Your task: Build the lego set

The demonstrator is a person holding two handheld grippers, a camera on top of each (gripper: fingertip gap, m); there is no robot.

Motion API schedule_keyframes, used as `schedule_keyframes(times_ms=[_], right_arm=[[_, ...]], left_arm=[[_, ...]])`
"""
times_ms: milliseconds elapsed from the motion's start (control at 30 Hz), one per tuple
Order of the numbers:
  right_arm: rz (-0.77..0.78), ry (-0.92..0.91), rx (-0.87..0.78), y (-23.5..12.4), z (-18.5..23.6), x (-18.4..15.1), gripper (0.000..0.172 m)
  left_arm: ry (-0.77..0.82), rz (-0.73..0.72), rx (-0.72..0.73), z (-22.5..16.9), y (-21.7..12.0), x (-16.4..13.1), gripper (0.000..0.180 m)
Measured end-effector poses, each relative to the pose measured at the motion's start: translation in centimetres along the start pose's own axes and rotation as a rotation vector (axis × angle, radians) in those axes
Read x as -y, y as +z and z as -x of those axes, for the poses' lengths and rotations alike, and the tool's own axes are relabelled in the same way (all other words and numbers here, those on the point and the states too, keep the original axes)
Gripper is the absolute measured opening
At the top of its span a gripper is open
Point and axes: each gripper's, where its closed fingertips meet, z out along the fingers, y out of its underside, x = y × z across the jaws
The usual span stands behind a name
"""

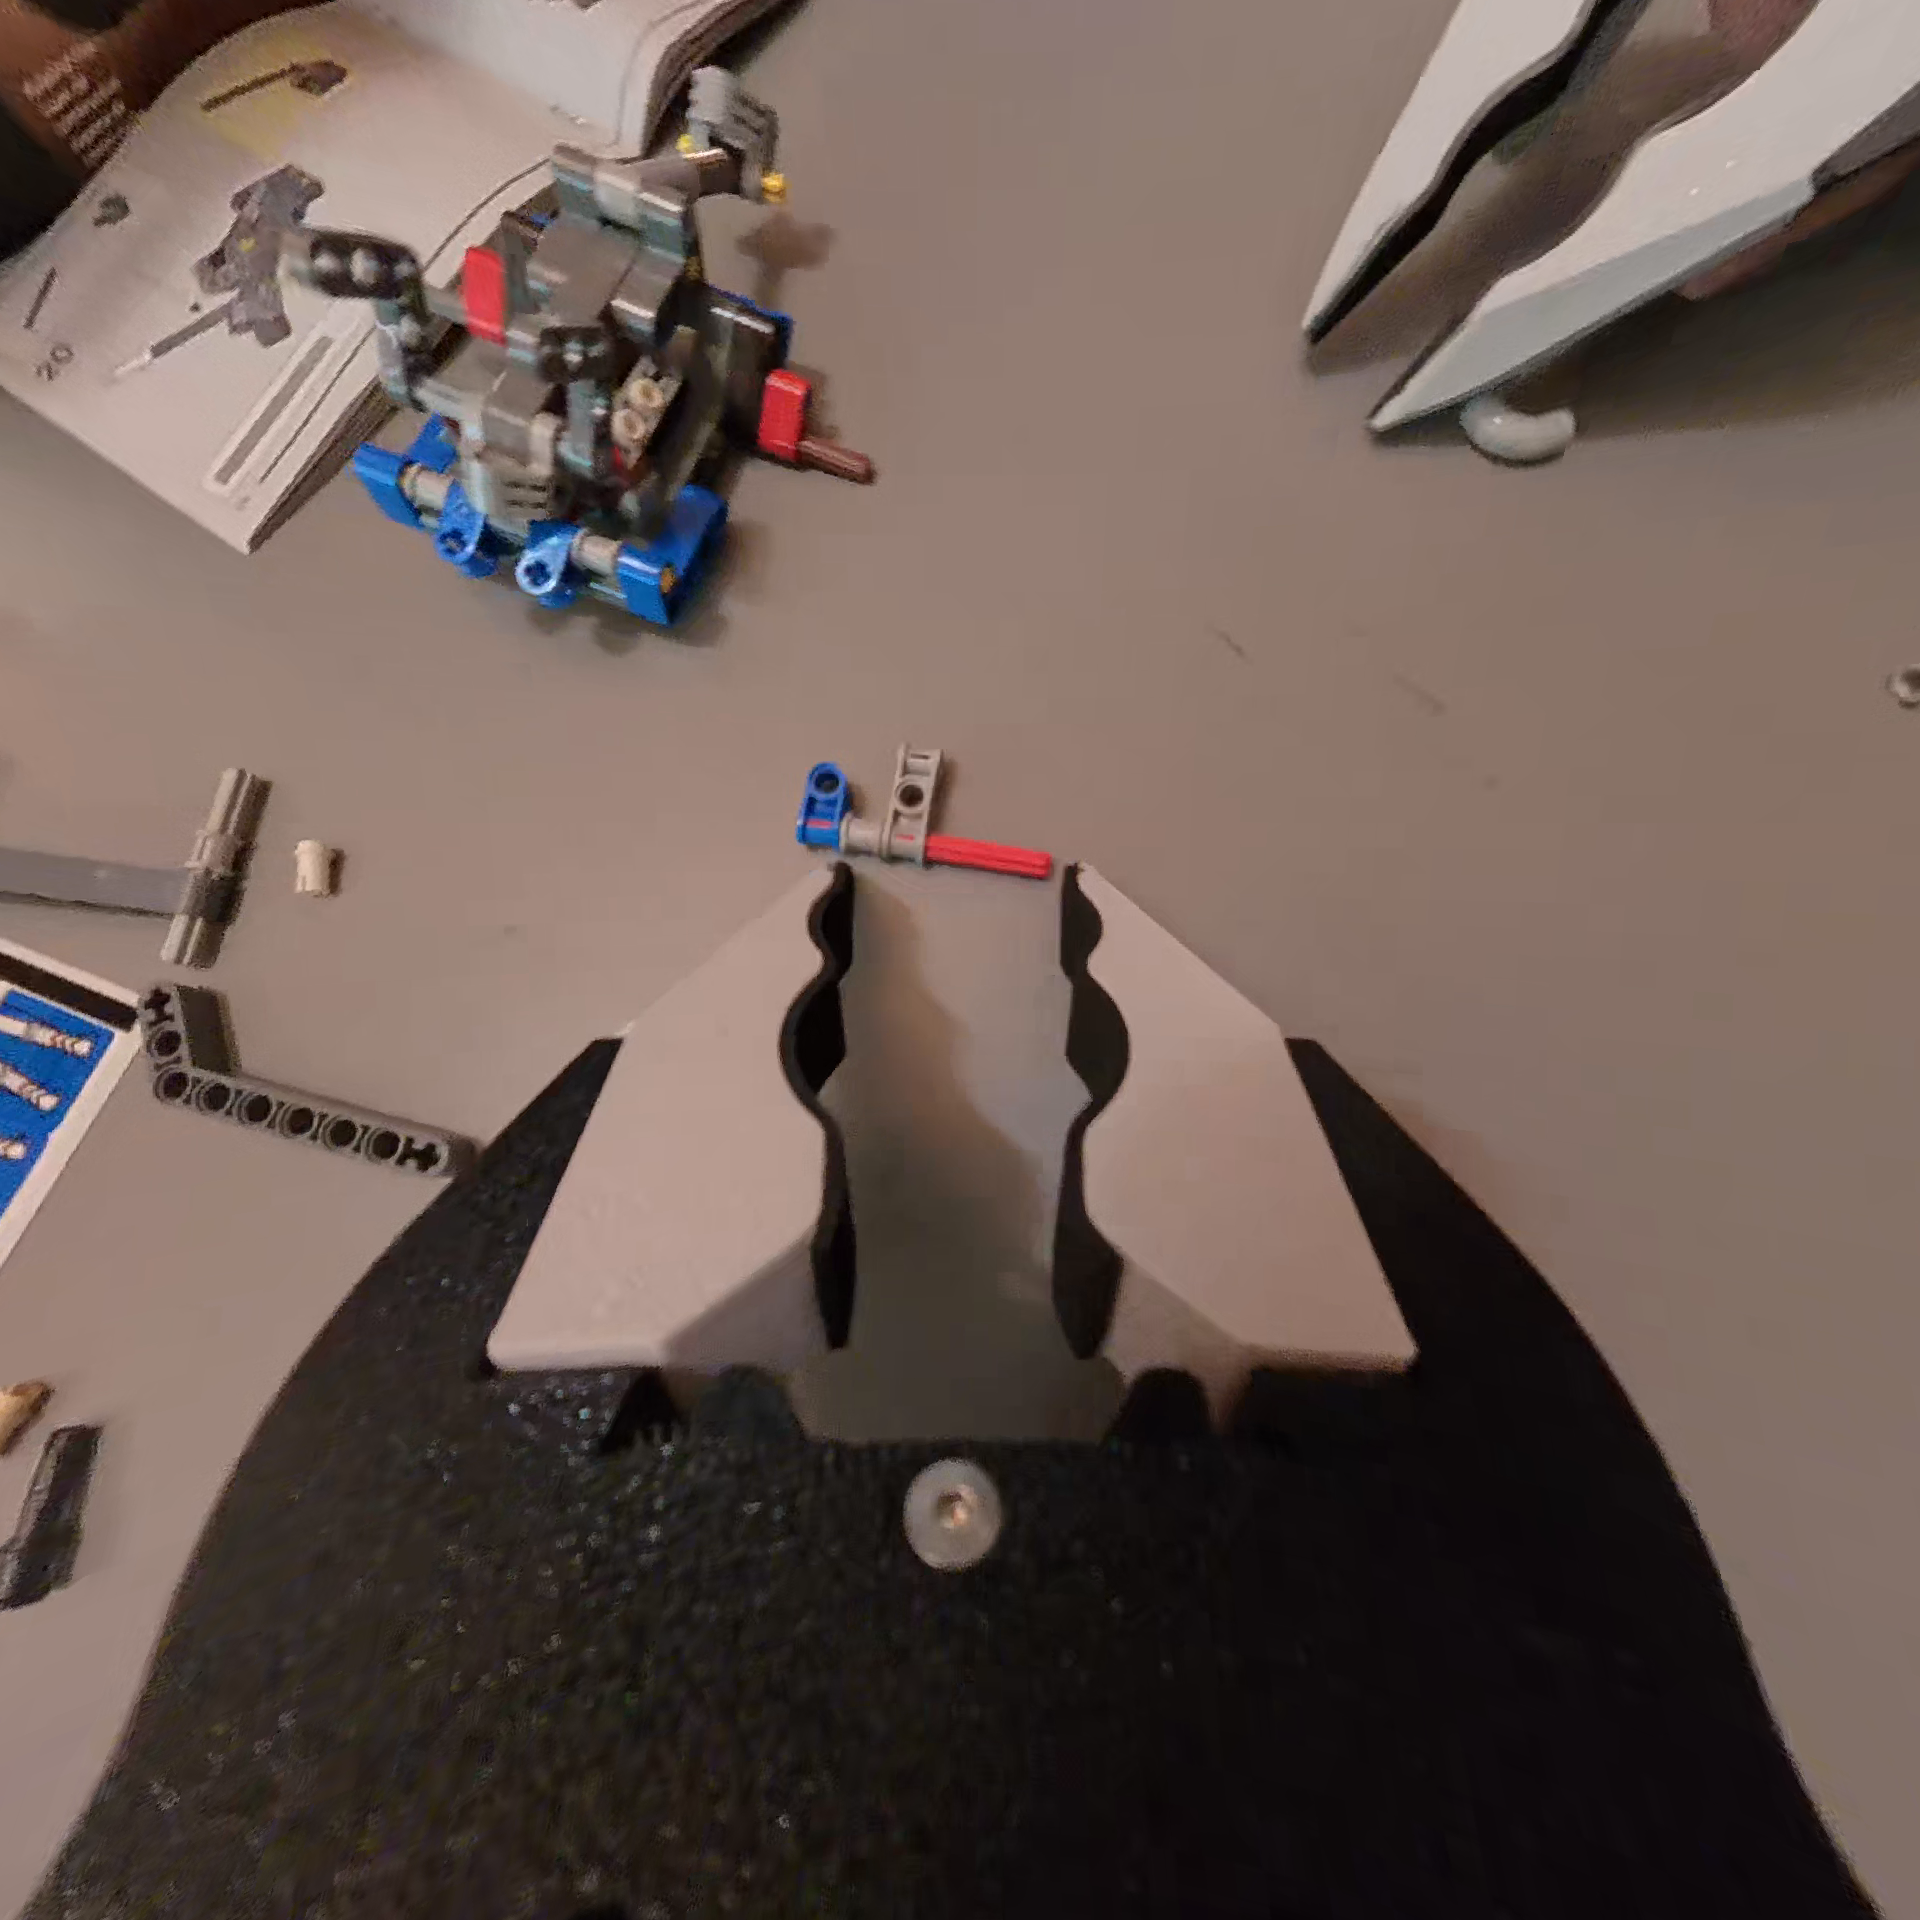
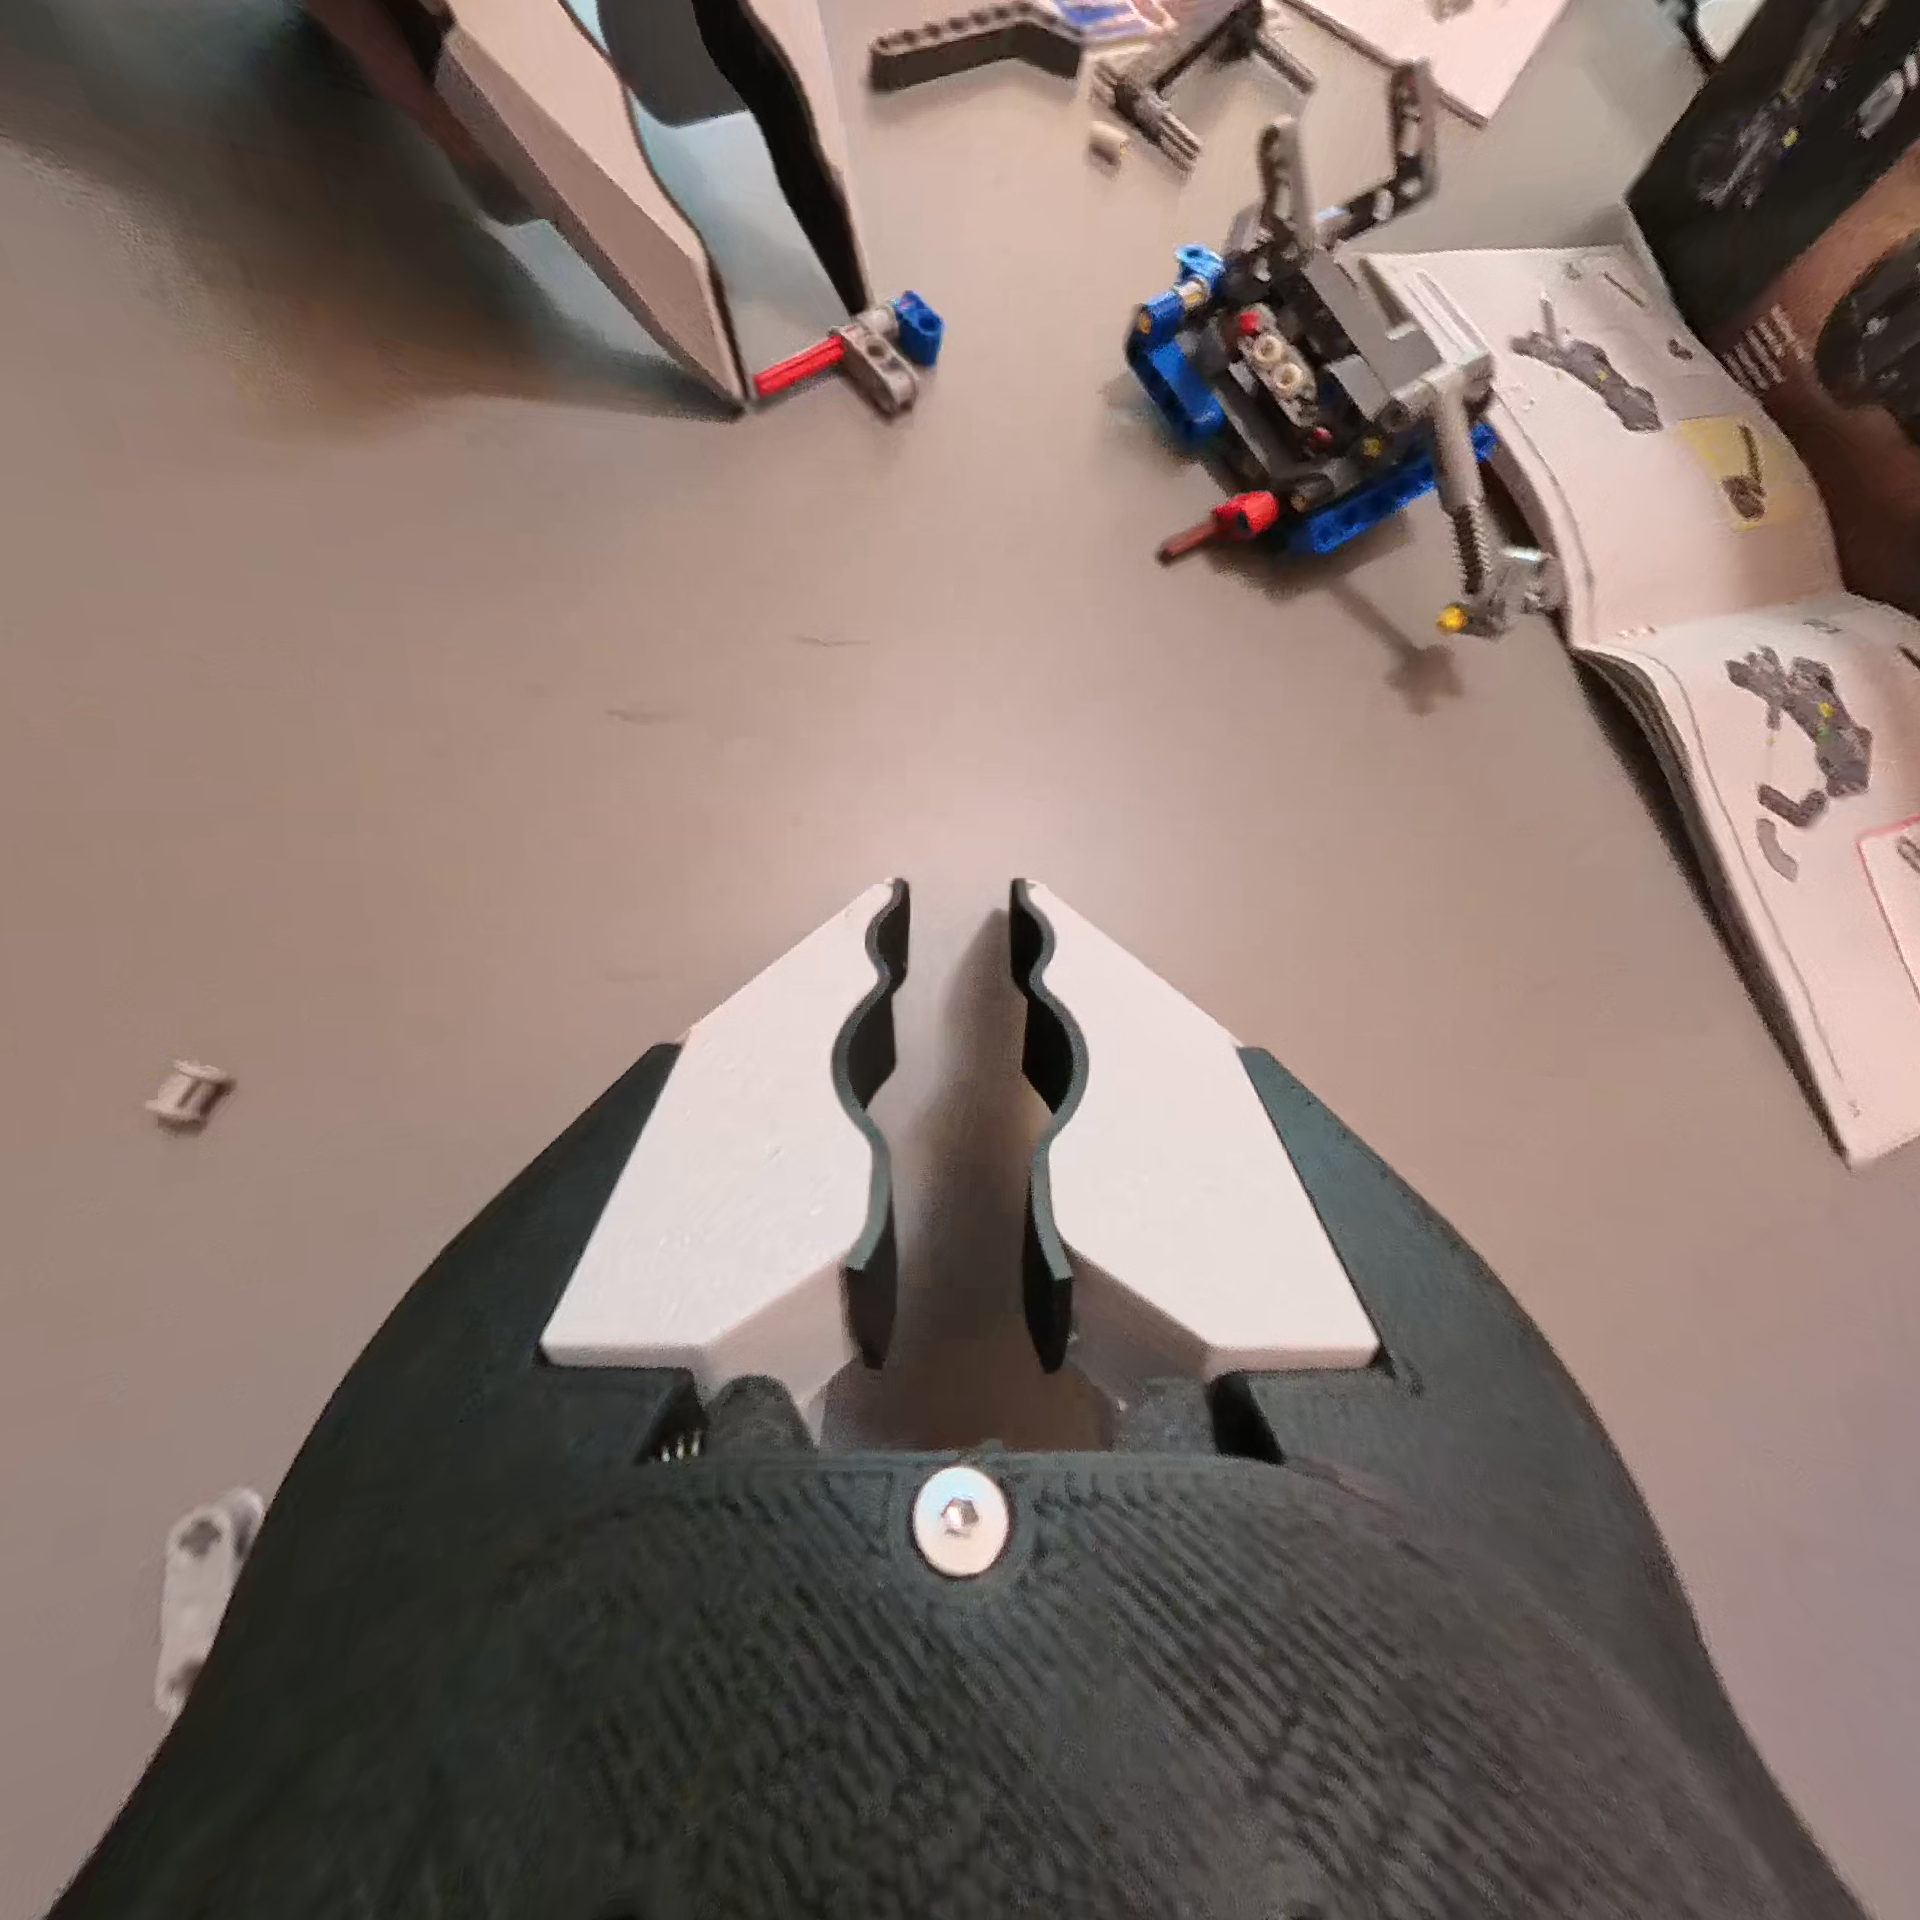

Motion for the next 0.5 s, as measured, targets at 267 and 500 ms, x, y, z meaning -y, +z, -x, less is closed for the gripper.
schedule_keyframes(times_ms=[267, 500], right_arm=[[-0.048, 0.007, 0.017, -8.6, -0.8, -1.0, 0.039], [0.1, 0.023, 0.196, -10.3, 7.7, -4.5, 0.037]], left_arm=[[-0.001, -0.055, 0.022, 2.3, -2.1, -0.8, 0.038], [0.003, -0.064, 0.039, 3.8, -4.6, -1.9, 0.032]])
